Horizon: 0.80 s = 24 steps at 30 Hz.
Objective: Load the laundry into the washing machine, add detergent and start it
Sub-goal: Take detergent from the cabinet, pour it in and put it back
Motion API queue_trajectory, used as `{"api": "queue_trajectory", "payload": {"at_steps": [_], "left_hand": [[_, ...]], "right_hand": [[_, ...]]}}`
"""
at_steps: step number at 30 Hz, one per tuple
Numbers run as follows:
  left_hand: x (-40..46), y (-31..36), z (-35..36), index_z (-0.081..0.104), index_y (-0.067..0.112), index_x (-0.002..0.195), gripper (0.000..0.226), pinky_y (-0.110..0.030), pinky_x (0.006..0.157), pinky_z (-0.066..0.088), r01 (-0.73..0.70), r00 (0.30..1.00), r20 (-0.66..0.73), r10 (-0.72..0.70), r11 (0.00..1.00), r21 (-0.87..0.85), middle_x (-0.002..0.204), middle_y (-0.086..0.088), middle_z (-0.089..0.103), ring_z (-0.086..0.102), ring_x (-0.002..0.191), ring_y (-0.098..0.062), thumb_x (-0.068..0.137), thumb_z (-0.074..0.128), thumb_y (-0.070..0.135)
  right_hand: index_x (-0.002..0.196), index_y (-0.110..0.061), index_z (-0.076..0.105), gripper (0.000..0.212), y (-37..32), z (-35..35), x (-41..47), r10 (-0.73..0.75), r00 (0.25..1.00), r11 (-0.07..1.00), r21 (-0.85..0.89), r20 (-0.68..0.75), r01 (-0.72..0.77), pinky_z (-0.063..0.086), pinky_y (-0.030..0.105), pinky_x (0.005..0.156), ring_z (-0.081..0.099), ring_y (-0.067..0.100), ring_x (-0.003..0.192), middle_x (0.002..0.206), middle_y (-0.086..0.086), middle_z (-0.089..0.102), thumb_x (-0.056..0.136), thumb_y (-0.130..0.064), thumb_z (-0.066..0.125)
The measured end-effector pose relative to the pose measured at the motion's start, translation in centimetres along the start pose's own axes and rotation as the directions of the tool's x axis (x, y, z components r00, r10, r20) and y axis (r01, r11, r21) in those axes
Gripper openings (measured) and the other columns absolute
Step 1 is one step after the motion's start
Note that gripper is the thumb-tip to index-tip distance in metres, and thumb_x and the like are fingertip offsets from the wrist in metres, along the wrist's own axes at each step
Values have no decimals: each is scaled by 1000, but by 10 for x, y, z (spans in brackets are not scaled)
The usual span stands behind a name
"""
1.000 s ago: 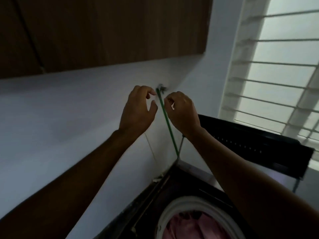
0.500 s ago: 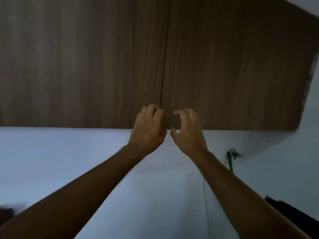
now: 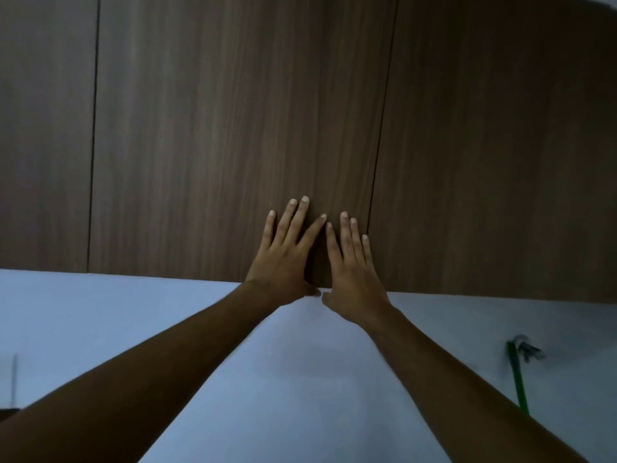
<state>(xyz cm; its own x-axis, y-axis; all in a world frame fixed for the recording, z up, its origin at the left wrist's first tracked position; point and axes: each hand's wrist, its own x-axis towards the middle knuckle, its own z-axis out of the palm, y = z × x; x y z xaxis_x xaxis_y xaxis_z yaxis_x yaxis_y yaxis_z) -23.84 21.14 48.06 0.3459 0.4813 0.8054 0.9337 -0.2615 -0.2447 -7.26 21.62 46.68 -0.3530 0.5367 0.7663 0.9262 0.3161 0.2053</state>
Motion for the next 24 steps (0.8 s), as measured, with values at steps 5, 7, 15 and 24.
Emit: {"api": "queue_trajectory", "payload": {"at_steps": [5,7,15,24], "left_hand": [[2,8,21,-15,18,155,143,-62,118,-2,60,998,17,-62,991,123,159,-16,-26,-25,147,-36,58,78,66],[3,12,26,-15,16,155,137,-63,117,-1,82,997,-10,-82,987,138,159,-17,-26,-24,147,-37,63,77,60],[2,22,26,-3,9,156,107,-72,110,7,88,994,-78,-73,975,203,160,-26,-15,-16,146,-47,84,57,61],[-2,32,13,-6,4,155,113,-75,107,17,115,993,-4,-119,948,298,157,-33,-15,-12,143,-55,83,67,52]], "right_hand": [[153,-2,-7,119,-12,22,7,48,995,992,-110,-91,-58,8,51,122,-16,39,147,158,25,-18,76,-37,77],[152,1,-6,107,-15,32,9,60,990,982,-168,-126,-81,11,52,121,-13,44,146,156,30,-16,84,-32,69],[152,3,-5,92,-16,38,10,95,986,961,-247,-136,-127,19,54,118,-4,49,145,156,34,-10,92,-24,61],[152,3,-4,89,-22,32,1,142,980,951,-256,-135,-174,22,56,116,0,53,143,155,36,-6,95,-27,57]]}}
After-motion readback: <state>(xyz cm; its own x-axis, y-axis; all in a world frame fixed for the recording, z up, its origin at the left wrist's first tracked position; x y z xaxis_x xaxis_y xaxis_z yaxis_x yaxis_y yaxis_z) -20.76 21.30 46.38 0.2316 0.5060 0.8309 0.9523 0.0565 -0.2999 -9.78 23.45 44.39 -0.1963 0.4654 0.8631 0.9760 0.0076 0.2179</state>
